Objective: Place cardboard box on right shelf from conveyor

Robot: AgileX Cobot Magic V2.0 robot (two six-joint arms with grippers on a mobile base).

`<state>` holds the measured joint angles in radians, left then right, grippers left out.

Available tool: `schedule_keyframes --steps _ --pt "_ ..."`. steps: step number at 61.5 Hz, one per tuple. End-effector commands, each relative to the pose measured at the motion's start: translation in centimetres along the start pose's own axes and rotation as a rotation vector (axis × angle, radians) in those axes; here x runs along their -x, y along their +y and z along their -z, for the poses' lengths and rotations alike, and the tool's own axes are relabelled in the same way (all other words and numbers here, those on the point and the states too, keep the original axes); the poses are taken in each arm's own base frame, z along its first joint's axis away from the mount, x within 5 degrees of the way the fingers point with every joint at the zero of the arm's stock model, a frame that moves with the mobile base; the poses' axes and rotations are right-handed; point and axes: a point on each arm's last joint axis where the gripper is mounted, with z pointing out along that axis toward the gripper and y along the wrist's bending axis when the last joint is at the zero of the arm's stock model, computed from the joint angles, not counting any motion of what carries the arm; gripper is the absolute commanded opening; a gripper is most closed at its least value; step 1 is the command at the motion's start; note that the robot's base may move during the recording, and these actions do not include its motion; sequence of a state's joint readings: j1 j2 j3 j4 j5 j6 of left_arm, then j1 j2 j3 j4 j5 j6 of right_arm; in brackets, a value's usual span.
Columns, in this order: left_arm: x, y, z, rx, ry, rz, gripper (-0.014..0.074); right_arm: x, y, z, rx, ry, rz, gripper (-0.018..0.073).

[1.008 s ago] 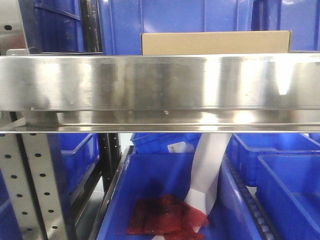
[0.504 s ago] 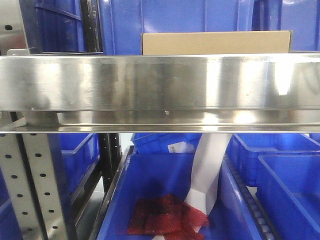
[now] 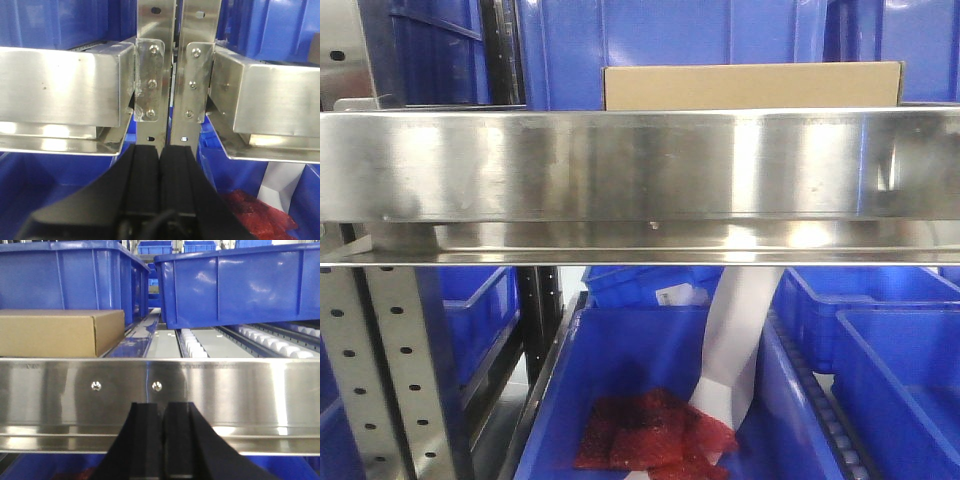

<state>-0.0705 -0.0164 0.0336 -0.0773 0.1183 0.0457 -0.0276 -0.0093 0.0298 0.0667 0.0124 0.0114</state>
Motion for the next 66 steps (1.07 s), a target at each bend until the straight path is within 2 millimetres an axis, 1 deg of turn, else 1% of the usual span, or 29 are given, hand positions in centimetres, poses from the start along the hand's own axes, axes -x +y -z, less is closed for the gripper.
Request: schedule_keyframes --steps 1,66 --pt "0.60 0.03 0.04 0.003 -0.084 0.006 -0.0116 1.27 0.00 0.25 -0.004 -0.134 0.006 0.0057" --pt "0.60 0.03 0.04 0.003 -0.084 0.006 -0.0116 1.26 0.00 0.25 -0.004 -0.133 0.006 0.0057"
